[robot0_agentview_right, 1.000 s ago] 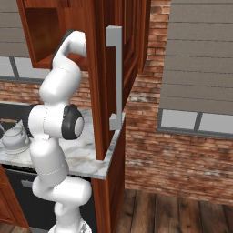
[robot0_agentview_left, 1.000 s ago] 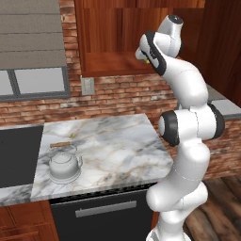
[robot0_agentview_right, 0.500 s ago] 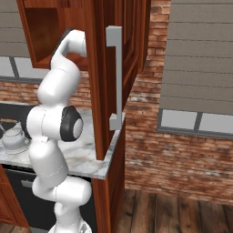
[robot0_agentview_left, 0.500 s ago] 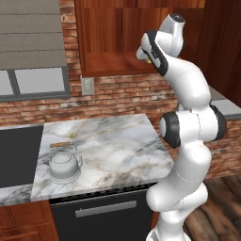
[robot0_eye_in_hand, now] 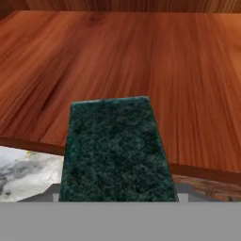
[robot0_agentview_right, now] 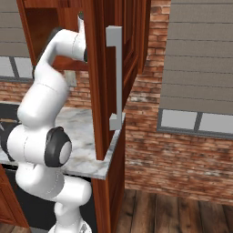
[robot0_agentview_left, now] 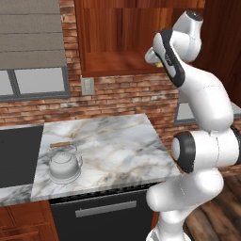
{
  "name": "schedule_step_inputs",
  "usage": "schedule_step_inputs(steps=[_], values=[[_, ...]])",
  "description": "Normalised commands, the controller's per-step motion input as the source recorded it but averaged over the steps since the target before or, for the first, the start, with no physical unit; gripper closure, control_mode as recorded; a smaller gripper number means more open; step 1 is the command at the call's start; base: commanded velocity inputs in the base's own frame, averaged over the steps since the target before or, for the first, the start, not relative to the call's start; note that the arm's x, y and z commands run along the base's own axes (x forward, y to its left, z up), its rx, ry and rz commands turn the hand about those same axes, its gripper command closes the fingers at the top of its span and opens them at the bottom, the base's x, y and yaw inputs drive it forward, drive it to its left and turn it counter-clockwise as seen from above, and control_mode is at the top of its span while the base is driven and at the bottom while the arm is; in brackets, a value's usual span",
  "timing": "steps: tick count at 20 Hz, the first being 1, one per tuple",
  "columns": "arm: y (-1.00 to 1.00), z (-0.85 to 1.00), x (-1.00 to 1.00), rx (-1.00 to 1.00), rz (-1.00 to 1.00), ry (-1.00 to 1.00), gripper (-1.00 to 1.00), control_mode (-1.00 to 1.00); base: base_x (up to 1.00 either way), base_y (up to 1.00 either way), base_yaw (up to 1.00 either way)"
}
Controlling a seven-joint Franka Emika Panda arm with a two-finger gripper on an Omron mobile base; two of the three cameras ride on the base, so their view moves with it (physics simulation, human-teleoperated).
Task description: Open the cabinet. Pick the sponge and place it next to the sink. Then close the cabinet.
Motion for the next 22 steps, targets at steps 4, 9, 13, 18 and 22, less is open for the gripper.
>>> schedule_step_inputs(steps=[4, 9, 13, 18, 22], values=[[0.0, 0.0, -1.0, 0.03, 0.06, -0.03, 1.0, -1.0, 0.0, 0.0, 0.0], [0.06, 0.0, -1.0, 0.03, 0.11, -0.05, 1.0, -1.0, 0.0, 0.0, 0.0], [0.14, 0.0, -1.0, 0.01, 0.15, -0.01, 1.0, -1.0, 0.0, 0.0, 0.0], [0.24, 0.0, -1.0, 0.0, 0.21, 0.0, 1.0, -1.0, 0.0, 0.0, 0.0], [0.45, 0.0, -1.0, 0.0, 0.25, 0.0, 1.0, -1.0, 0.0, 0.0, 0.0]])
